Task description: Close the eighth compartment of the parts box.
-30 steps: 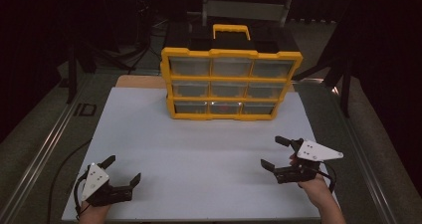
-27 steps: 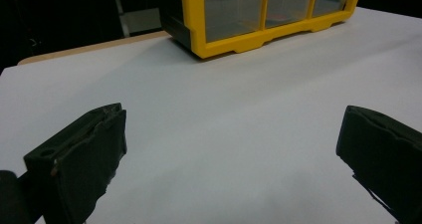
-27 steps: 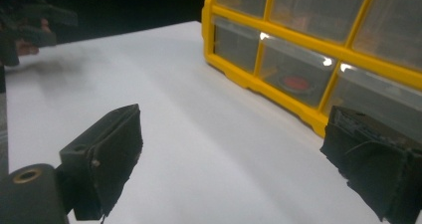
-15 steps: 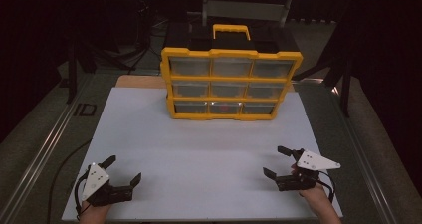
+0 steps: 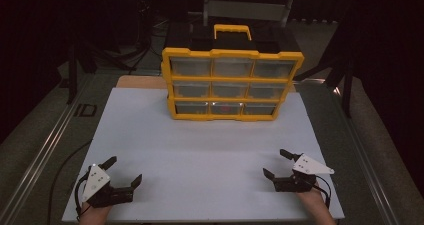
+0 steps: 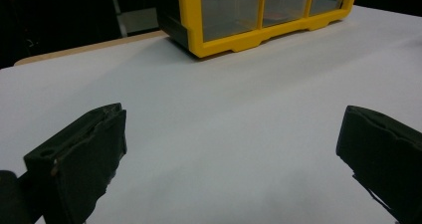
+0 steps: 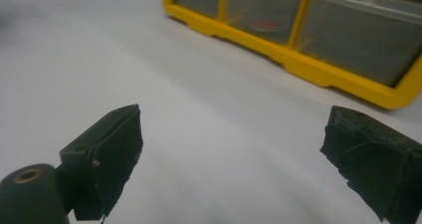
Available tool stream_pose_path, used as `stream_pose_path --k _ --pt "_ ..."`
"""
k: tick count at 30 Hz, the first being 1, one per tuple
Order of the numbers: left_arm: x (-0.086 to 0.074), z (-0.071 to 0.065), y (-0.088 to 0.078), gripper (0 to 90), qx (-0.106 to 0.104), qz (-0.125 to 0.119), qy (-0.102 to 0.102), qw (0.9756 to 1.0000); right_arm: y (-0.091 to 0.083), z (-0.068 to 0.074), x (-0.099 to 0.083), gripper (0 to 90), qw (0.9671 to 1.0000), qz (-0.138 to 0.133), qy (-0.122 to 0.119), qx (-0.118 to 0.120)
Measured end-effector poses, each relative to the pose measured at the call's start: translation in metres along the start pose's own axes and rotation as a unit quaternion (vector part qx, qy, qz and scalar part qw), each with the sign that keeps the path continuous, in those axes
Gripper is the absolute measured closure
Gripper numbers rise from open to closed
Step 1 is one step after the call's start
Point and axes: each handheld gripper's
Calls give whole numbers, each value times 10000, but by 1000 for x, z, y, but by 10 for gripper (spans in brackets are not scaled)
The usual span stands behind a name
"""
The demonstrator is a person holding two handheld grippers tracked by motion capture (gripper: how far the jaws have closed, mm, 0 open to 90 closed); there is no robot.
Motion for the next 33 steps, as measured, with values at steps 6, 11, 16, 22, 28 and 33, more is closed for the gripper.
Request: stream_pose_path --k 6,11,16,22,28,33 --pt "0 0 1 2 -22 10 -5 10000 4 -2 -2 84 9991 204 19 -359" --pt "0 0 1 2 -22 22 -13 10000 4 -2 -2 84 9989 234 39 -394" --pt "0 0 2 2 -12 23 -21 10000 2 -2 -2 84 9993 153 118 -314" --pt "-1 0 2 2 -7 24 -32 10000 -1 -3 1 84 9993 -7 231 -279" --pt "-1 1 2 2 0 18 -51 10000 -2 -3 4 84 9993 -12 196 -324" --pt "0 1 1 2 1 10 -59 10000 -2 -2 5 84 9993 -18 199 -321"
Point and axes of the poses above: each handheld gripper's, and its own axes: y roughly forward along the jaws, x roughly out of its top, z roughly to its left, and after that the axes turned 15 degrees about -y, right-handed
